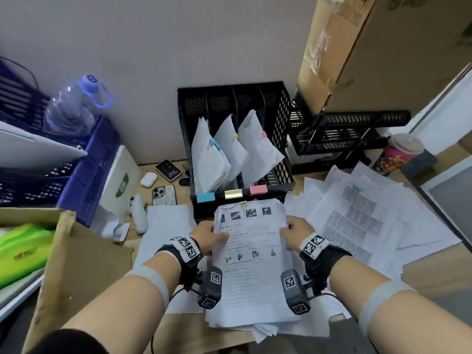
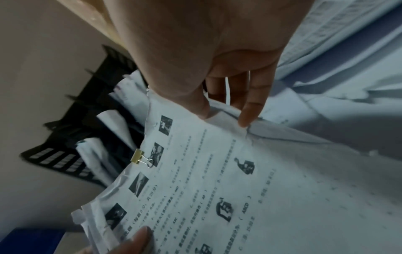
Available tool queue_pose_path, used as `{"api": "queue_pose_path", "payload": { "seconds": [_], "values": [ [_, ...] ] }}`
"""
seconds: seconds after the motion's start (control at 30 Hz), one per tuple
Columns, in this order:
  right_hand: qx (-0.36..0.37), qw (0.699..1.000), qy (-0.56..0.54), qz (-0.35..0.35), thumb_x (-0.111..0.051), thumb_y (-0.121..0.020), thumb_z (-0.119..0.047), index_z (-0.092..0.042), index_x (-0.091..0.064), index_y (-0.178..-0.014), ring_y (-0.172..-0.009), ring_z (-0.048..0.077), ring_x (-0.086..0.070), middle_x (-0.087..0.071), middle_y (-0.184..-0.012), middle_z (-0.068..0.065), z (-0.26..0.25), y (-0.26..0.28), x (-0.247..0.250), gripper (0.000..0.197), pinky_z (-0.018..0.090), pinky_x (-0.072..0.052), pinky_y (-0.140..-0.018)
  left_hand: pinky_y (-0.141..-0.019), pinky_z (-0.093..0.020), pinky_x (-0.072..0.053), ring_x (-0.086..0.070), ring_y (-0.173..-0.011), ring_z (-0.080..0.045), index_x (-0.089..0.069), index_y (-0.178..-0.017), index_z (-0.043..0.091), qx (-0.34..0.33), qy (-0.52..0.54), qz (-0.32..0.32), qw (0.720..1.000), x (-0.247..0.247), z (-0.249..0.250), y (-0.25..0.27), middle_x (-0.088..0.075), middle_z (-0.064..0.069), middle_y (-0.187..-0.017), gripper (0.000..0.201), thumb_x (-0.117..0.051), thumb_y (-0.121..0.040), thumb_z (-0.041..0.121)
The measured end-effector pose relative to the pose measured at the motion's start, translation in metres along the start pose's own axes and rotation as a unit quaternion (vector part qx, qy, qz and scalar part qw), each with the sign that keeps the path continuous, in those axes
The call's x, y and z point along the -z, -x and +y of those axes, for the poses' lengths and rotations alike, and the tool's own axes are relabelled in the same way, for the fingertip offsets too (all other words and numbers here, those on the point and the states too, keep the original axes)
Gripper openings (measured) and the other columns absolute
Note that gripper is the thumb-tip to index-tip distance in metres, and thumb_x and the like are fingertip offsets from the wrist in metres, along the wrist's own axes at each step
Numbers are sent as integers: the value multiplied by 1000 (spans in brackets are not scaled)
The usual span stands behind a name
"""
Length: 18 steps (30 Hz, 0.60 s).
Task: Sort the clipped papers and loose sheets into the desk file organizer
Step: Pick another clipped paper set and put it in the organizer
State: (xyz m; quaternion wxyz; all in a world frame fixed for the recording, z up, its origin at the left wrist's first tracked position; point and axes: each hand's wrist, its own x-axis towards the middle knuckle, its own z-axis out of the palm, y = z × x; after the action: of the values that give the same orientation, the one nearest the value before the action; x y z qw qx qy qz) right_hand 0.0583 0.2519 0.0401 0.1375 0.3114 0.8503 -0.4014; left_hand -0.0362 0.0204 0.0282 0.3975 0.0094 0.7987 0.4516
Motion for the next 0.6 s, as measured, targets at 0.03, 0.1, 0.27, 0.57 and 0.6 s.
{"api": "queue_pose_path", "payload": {
  "seconds": [0.03,0.1,0.27,0.57,0.6],
  "values": [
    [9,1000,2,11,-48,-85,-13,-22,-63,-92,-79,34,-67,-70,-89,12,-8,0,0,18,40,-59,-73,-76,-41,-62,-72,-93,-27,-69,-108,11,3,-8,11,1000,5,2,4,-74,-8,-104,15,-66,-94,18],
    [8,999,-3,41,-54,-84,-15,-17,-53,-104,-87,32,-64,-65,-97,11,-20,-1,-3,20,36,-55,-79,-80,-45,-62,-73,-95,-29,-69,-109,10,-3,-13,19,1000,14,8,11,-75,-10,-105,19,-63,-96,22],
    [37,992,81,90,-68,-71,-30,-15,-44,-107,-99,30,-56,-50,-110,11,-55,17,-6,45,42,-50,-90,-82,-38,-59,-70,-86,-26,-68,-94,11,-85,-47,60,993,30,37,26,-73,-10,-94,17,-58,-98,24],
    [62,993,104,1,-59,-80,-31,-17,-29,-134,-84,31,-67,-62,-104,10,-120,45,17,64,46,-61,-67,-85,-48,-61,-74,-89,-31,-66,-114,7,-211,25,-59,975,13,129,33,-74,-16,-102,26,-68,-90,17],
    [68,991,108,28,-51,-83,-20,-18,-34,-134,-81,31,-66,-62,-101,10,-122,43,27,54,43,-61,-64,-85,-45,-61,-75,-91,-26,-64,-119,11,-212,51,-93,971,12,137,34,-74,-13,-104,33,-72,-90,24]
  ]
}}
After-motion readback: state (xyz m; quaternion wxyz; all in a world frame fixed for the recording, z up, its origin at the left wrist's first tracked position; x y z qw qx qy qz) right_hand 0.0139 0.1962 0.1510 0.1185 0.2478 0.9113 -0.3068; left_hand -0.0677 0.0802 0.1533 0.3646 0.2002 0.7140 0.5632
